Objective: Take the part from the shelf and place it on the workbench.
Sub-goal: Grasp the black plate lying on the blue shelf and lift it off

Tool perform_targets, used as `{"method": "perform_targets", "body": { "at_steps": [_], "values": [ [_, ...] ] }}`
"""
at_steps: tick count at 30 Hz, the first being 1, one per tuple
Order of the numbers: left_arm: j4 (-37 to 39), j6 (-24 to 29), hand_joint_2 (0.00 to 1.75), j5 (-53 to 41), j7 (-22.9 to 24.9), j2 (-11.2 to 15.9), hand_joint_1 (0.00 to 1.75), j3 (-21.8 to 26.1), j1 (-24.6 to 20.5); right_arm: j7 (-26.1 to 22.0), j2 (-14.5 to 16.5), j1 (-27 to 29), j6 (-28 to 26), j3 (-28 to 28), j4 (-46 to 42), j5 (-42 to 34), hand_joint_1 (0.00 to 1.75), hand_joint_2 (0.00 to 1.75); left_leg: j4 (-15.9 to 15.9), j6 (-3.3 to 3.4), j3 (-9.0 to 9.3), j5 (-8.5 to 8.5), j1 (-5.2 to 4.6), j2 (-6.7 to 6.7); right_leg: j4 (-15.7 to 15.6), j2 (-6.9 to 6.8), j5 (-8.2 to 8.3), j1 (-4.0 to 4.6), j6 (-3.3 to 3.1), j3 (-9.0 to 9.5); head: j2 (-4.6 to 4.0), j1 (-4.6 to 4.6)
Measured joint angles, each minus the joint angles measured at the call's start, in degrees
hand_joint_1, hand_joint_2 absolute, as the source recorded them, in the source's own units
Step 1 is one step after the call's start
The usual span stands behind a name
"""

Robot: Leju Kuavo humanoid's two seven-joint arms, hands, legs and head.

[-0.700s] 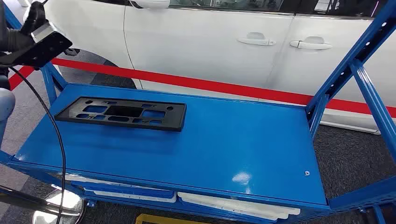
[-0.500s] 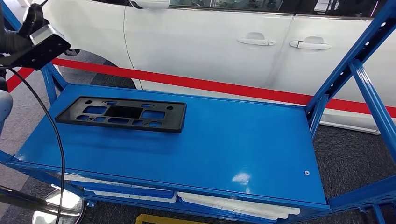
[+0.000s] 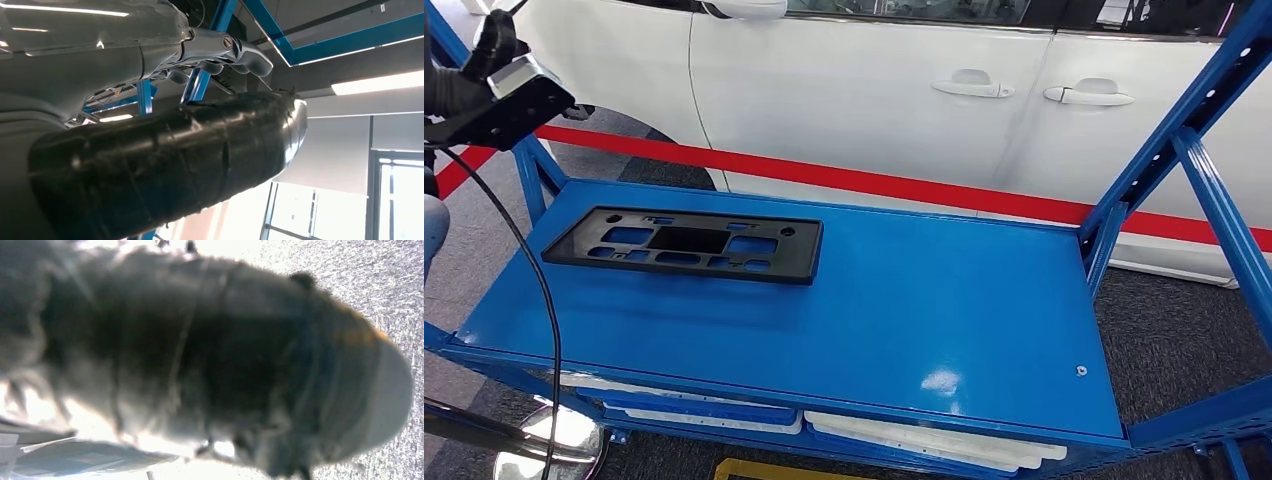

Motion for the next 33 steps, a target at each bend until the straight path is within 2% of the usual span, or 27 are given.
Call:
{"method": "perform_targets", "body": {
  "at_steps": [10, 14, 18, 25, 33],
  "values": [
    [0.0, -0.9, 0.0, 0.6, 0.0, 0.0, 0.0, 0.0, 0.3, 0.1, 0.0, 0.0, 0.0, 0.0, 0.0, -0.1, 0.0, 0.0, 0.0, 0.0, 0.01, 0.0, -0.01, 0.0, 0.0, 0.0, 0.0, -0.01, 0.0, 0.0, 0.0, 0.0],
    [-0.6, -3.7, 0.0, 0.3, -0.7, -0.6, 0.0, -0.2, 3.3, 1.2, 0.2, 0.0, 0.0, 0.0, 0.0, -0.8, 0.0, 0.0, 0.0, 0.0, 0.04, 0.0, -0.03, 0.02, 0.0, 0.04, 0.0, -0.04, 0.0, -0.04, 0.0, 0.01],
    [-0.8, -4.0, 1.75, -3.2, -2.0, -2.2, 0.0, -2.5, 8.5, 2.2, 0.5, -0.1, 0.3, -0.1, 0.0, -1.4, 0.0, 0.0, 0.0, 0.0, 0.04, -0.01, -0.06, 0.02, 0.0, 0.06, -0.01, -0.06, 0.0, -0.07, 0.0, 0.01],
    [-0.9, -1.1, 1.75, -8.0, -2.3, -7.2, 0.0, -8.8, 17.9, 2.4, 0.6, -0.4, 0.3, -0.1, 0.0, -1.8, 0.0, 0.0, 0.0, 0.02, 0.0, -0.02, -0.11, 0.03, 0.0, 0.09, 0.0, -0.14, 0.01, -0.04, 0.0, 0.01],
    [-0.6, 0.2, 1.75, -8.2, -1.8, -9.5, 0.0, -11.3, 20.6, 2.4, 0.6, -0.6, 0.3, -0.1, 0.0, -1.7, 0.0, 0.0, 0.0, 0.02, -0.02, -0.02, -0.1, 0.02, 0.0, 0.07, 0.0, -0.11, 0.02, -0.05, 0.0, 0.01]
  ]
}}
